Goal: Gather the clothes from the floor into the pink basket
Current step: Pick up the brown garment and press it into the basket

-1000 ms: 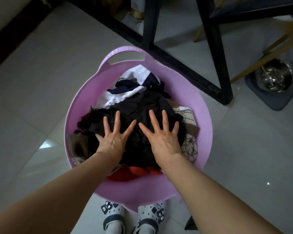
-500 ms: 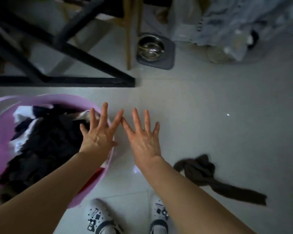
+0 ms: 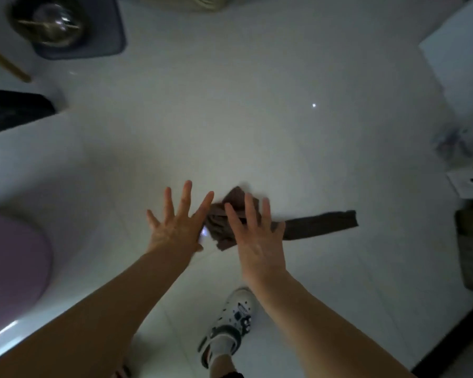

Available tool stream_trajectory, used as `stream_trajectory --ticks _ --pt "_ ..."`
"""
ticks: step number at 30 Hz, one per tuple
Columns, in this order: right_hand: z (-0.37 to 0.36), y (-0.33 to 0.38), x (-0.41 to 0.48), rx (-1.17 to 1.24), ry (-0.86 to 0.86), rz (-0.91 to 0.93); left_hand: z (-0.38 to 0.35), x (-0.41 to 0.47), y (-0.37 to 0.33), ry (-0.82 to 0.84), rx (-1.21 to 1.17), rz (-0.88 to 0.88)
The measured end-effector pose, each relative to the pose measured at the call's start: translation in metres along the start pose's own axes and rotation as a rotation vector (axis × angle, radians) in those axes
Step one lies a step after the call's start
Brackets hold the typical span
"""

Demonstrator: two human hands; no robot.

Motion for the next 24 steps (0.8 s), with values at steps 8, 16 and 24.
stream_trajectory --ticks 8,16,24 --pt "-0.139 -0.121 0.047 0.073 0.191 -0.177 -0.09 0.123 -0.072 0.053 0.174 -0.089" --pt "-0.308 -0.096 0.149 0.257 0.249 -0.181 -0.232 0.244 -0.037 0.025 0.188 -0.075" --pt "-0.366 -0.074 0.165 0.56 0.05 -0.335 -0.269 0.273 -0.037 -0.1 -0.048 -0.192"
Point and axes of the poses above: each hand's wrist, its own x-axis towards the middle knuckle, its own z-axis out of the back of the hand, y = z × x, the point moved 7 cm from there along x, towards the middle knuckle, and after that the axes turned 5 degrees about -z, right-handed, at the moved point
